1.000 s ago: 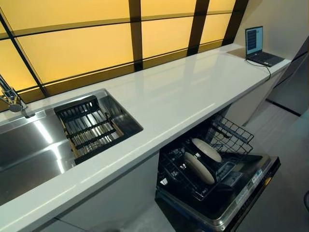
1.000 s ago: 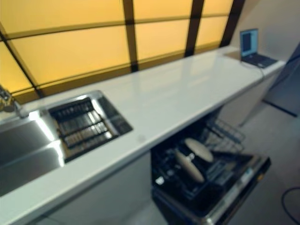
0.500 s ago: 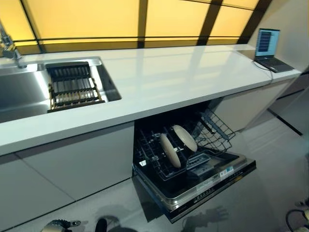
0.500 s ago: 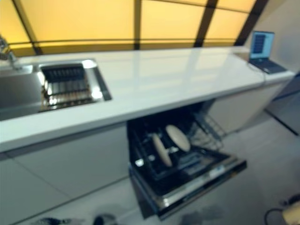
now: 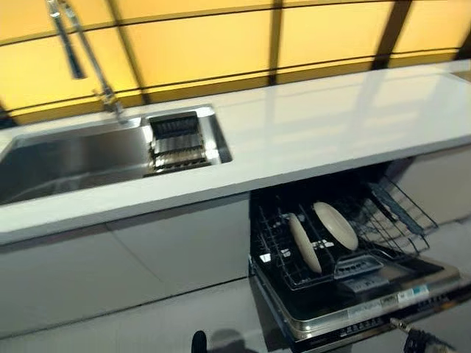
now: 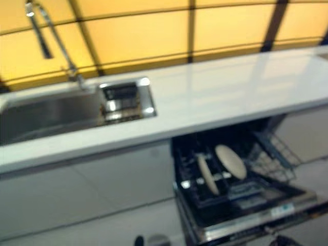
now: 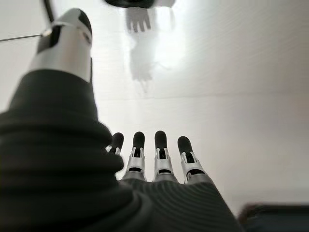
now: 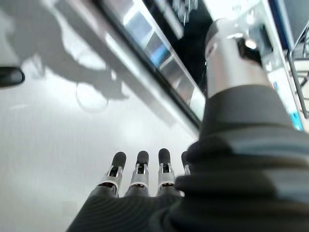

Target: Take plates into dishwasher

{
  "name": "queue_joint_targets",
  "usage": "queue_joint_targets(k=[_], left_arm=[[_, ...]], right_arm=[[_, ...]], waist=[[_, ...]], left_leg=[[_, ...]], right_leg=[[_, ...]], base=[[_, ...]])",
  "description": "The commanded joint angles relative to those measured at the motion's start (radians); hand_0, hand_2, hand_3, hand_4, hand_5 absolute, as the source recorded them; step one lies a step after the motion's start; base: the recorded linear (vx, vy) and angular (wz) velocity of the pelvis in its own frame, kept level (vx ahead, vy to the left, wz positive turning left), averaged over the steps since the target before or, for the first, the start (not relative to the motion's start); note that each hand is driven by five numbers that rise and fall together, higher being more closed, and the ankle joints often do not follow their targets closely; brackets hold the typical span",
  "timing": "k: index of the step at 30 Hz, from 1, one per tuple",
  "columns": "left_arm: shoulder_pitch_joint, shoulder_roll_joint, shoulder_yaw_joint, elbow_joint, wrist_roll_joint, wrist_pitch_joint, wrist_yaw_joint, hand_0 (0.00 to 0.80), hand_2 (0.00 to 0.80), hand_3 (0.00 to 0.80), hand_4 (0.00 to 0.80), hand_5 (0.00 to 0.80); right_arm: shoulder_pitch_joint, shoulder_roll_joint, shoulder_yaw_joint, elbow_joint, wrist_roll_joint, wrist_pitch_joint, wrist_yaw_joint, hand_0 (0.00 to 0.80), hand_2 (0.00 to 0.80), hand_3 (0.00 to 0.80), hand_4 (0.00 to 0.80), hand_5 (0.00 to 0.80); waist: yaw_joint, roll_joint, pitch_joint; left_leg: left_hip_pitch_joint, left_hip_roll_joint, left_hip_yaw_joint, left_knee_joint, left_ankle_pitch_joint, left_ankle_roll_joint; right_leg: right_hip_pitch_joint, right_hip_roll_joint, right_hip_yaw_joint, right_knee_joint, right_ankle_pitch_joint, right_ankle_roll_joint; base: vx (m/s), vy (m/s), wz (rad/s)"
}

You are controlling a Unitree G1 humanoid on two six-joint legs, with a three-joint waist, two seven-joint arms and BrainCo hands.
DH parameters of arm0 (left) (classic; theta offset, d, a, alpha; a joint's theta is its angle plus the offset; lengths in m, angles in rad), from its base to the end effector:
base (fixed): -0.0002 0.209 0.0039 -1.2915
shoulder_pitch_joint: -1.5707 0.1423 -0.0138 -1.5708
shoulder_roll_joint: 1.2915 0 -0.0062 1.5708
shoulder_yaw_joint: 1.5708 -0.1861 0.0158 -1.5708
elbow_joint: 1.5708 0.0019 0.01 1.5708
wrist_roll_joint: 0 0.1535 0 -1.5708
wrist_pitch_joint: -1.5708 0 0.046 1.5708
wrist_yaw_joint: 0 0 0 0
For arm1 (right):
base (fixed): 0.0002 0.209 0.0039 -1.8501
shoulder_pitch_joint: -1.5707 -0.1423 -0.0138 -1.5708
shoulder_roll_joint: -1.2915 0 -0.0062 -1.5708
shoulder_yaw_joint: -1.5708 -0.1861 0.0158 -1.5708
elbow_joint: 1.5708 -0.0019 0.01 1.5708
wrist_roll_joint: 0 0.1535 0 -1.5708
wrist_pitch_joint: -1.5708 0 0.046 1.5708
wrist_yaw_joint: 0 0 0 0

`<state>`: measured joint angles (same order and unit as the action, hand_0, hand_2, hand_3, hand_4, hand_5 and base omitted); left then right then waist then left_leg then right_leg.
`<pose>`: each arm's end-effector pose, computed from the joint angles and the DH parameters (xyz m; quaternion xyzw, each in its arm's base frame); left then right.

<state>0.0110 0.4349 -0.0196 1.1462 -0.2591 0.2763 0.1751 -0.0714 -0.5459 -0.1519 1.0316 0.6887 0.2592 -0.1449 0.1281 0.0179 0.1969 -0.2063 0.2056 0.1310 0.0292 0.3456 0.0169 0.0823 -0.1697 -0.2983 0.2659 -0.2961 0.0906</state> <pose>0.0768 0.3020 -0.1049 0.1087 0.6200 0.2519 0.7351 0.1303 -0.3419 -0.0616 0.1158 0.4542 -0.3688 0.8026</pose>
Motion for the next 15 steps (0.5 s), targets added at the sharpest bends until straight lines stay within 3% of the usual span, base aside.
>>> queue_joint_targets(k=[1,2,3,4,7,15], left_arm=[[-0.041,-0.029,0.006,-0.002,-0.034,-0.036,0.022,0.0,0.0,0.0,0.0,0.0],[-0.036,-0.039,0.006,-0.007,-0.031,-0.039,0.022,0.0,0.0,0.0,0.0,0.0],[-0.025,-0.048,-0.006,-0.015,-0.033,-0.049,0.032,0.0,0.0,0.0,0.0,0.0],[-0.019,-0.049,-0.021,-0.017,-0.036,-0.054,0.037,0.0,0.0,0.0,0.0,0.0],[-0.013,-0.044,-0.03,-0.028,-0.051,-0.075,0.04,0.0,0.0,0.0,0.0,0.0],[0.008,-0.04,-0.028,-0.03,-0.049,-0.1,0.039,0.0,0.0,0.0,0.0,0.0]], right_arm=[[-0.057,-0.032,-0.032,0.047,0.034,-0.115,0.041,0.0,0.0,0.0,0.0,0.0],[-0.064,-0.03,-0.035,0.056,0.034,-0.116,0.036,0.0,0.0,0.0,0.0,0.0],[-0.067,-0.02,-0.032,0.063,0.033,-0.118,0.037,0.0,0.0,0.0,0.0,0.0],[-0.061,-0.004,-0.03,0.059,0.051,-0.125,0.02,0.0,0.0,0.0,0.0,0.0],[-0.05,0.014,-0.021,0.038,0.052,-0.112,-0.022,0.0,0.0,0.0,0.0,0.0],[-0.036,-0.011,-0.047,0.061,0.076,-0.083,-0.043,0.0,0.0,0.0,0.0,0.0]], waist=[[-0.021,-0.053,-0.001],[-0.025,-0.049,-0.014],[-0.034,-0.022,-0.03],[-0.033,-0.005,-0.036],[-0.027,0.0,-0.03],[-0.026,0.005,-0.018]], left_leg=[[0.029,-0.052,0.01,0.266,-0.4,-0.084],[0.089,-0.084,0.004,0.239,-0.424,-0.067],[0.163,-0.088,0.032,0.121,-0.388,-0.073],[0.183,-0.097,0.03,0.046,-0.359,-0.081],[0.182,-0.123,-0.005,0.009,-0.334,-0.084],[0.192,-0.149,-0.043,-0.046,-0.313,-0.083]], right_leg=[[-0.032,-0.01,-0.031,-0.123,0.2,-0.017],[-0.047,-0.012,-0.04,-0.118,0.209,-0.011],[-0.058,0.006,-0.063,-0.1,0.2,-0.009],[-0.057,0.025,-0.077,-0.099,0.199,-0.01],[-0.058,0.05,-0.076,-0.117,0.215,-0.014],[-0.068,0.071,-0.078,-0.143,0.224,-0.02]], base=[[-0.092,-0.012,-0.06],[-0.018,0.054,-0.18],[0.032,0.037,0.21],[0.044,0.001,0.66],[-0.021,-0.082,0.7],[-0.051,-0.032,0.14]])
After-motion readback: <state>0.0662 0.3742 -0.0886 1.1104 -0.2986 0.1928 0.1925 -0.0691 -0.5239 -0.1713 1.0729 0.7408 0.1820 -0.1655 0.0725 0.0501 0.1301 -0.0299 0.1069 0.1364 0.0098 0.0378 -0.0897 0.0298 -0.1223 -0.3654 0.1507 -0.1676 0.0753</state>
